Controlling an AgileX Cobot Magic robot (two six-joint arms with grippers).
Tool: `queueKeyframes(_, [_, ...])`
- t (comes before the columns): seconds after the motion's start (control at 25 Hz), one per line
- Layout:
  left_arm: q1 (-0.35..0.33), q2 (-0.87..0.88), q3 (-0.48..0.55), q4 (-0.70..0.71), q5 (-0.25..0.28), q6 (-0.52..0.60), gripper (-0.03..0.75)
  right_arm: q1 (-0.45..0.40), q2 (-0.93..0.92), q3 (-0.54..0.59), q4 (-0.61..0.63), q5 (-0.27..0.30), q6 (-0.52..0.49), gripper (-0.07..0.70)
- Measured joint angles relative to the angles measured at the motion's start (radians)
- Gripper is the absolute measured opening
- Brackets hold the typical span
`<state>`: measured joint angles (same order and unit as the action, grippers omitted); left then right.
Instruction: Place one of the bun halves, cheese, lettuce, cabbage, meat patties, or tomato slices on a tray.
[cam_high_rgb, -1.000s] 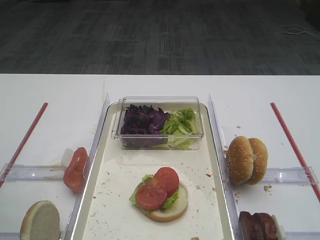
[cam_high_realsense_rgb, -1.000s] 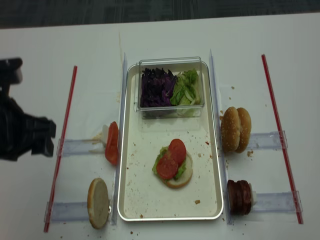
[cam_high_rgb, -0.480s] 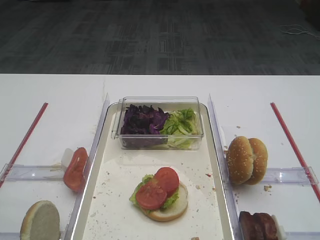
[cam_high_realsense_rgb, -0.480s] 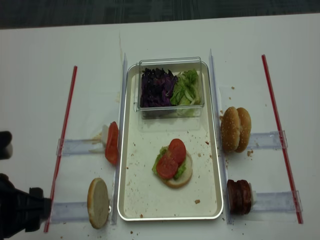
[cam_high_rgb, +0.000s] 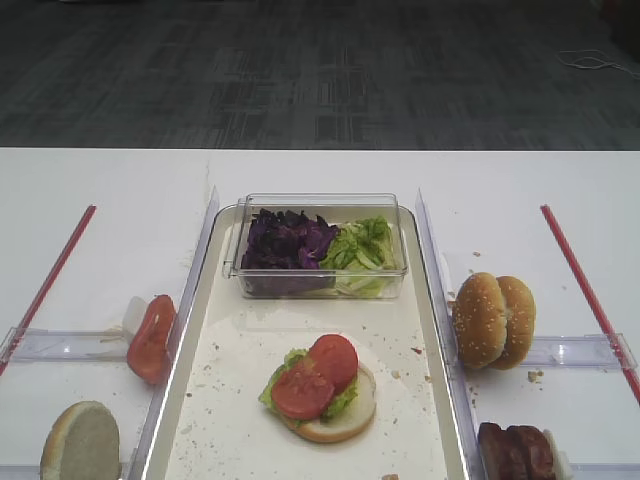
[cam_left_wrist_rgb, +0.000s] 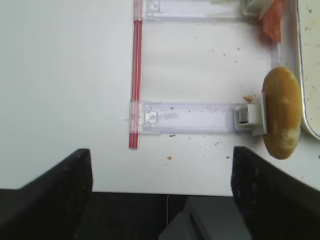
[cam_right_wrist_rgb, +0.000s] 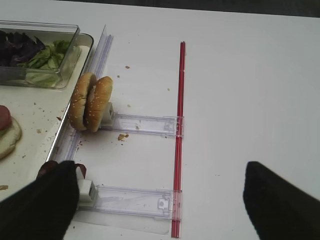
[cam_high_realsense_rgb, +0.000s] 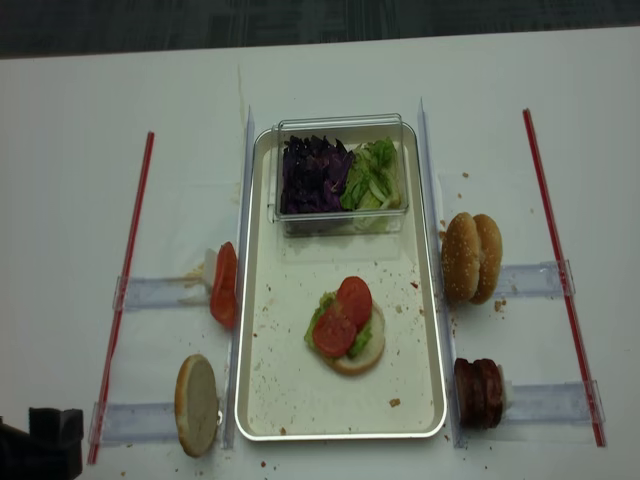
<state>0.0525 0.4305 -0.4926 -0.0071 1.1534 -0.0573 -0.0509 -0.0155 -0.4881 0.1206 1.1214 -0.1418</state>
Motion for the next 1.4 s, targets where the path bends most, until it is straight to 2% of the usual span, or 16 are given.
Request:
queueKeyframes(0.68, [0.000, -0.426, 0.000, 0.000, 0.022, 0.008, 0.557, 0.000, 0.000, 0.000, 0.000, 0.000, 0.000, 0.689])
queueKeyframes(1.4, [0.000, -0.447, 0.000, 0.000, 0.025, 0.027, 0.557, 0.000, 0.000, 0.000, -0.002, 0.000, 0.000, 0.689])
